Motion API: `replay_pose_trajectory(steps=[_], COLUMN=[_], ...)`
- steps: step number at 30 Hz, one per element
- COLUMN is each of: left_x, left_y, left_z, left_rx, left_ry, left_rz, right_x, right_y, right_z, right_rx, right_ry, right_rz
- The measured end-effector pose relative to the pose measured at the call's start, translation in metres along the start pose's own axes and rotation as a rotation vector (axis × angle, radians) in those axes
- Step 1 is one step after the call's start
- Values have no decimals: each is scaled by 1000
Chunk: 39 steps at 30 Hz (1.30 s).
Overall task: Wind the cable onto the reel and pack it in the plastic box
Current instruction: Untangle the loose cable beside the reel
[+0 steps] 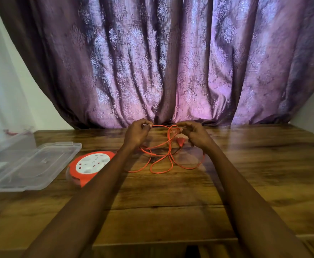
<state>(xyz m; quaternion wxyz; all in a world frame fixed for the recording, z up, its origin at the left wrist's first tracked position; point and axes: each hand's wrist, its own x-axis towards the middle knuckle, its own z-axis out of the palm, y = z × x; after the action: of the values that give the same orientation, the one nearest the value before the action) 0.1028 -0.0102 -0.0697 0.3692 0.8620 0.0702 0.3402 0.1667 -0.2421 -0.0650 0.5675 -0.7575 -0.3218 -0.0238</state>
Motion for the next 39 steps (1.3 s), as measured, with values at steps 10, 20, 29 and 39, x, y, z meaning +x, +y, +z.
replay_pose_trajectory(steps=[10, 20, 29, 39], left_x=[-13, -36, -24, -25], left_y=[-15, 1, -12, -7], left_z=[-5, -10, -36, -43], left_rx=[70, 657, 464, 217], left_ry=[-44, -580, -264, -60], left_rz=[-129, 323, 416, 241], right_x=[-16, 6, 2, 2], right_y=[19, 24, 41, 11], right_z=[-1, -11, -16, 4], right_rx=[57, -316, -550, -554], right_ry=[-78, -50, 66, -168], right_rz=[267, 319, 212, -55])
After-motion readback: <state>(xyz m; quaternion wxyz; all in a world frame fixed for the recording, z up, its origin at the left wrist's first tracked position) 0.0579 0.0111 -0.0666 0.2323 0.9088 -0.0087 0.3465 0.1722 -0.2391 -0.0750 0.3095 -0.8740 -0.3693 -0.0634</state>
